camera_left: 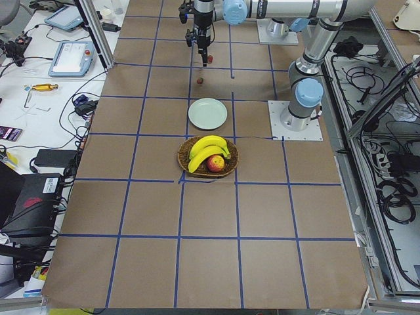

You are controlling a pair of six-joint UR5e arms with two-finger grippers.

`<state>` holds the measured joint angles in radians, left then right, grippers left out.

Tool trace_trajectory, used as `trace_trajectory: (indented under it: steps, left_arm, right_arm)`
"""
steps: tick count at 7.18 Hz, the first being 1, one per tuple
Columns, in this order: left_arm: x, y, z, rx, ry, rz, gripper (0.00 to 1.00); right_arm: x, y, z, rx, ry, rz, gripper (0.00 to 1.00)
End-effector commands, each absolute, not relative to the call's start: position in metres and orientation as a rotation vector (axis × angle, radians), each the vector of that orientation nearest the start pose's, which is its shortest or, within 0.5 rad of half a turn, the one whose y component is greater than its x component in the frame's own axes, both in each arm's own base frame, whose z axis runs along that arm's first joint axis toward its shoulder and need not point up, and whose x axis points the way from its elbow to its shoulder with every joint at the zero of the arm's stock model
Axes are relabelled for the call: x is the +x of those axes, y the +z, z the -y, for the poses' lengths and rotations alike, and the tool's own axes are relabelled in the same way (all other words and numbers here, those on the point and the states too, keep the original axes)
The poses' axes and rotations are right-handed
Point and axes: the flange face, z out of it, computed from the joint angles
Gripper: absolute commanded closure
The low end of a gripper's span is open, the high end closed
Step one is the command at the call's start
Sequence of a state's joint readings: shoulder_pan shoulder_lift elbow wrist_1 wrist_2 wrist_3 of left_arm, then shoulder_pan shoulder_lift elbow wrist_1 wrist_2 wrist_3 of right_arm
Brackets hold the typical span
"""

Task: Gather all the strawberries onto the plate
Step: 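Lower the strawberry to the table and open the right gripper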

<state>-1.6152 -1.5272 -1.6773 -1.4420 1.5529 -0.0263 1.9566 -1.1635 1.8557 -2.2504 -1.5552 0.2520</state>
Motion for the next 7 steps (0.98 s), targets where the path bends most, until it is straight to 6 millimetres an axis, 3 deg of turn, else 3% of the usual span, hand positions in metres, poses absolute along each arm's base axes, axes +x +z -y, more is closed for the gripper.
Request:
trace_trajectory:
  steps: [1, 3, 4, 5, 6, 7]
  left_arm:
    - [-0.157, 0.4672, 0.4725, 0.03, -0.093, -3.161, 0.0]
    - [-0.1577, 0.4644, 0.4716, 0.027, -0.086, -3.161, 0.0]
    - [-0.1577, 0.4658, 0.4707, 0.03, -0.091, -3.161, 0.0]
    - [-0.1577, 0.4643, 0.471, 0.03, -0.086, -3.161, 0.0]
    - [-0.1577, 0.4643, 0.471, 0.027, -0.086, -3.161, 0.0]
    - [-0.1577, 0.4651, 0.4712, 0.027, -0.088, -3.161, 0.0]
  right_arm:
    - [0.3031, 0.1866, 0.4536, -0.265, 0.061, -3.114, 0.0]
    - [0.3013, 0.1779, 0.4459, -0.267, 0.055, -3.104, 0.0]
    - [0.3023, 0.1784, 0.448, -0.266, 0.047, -3.1, 0.39]
    - [0.3024, 0.1789, 0.4485, -0.276, 0.039, -3.099, 0.67]
    - [0.3018, 0.1773, 0.447, -0.281, 0.043, -3.099, 0.83]
    - [0.3021, 0.1782, 0.4478, -0.278, 0.037, -3.098, 0.93]
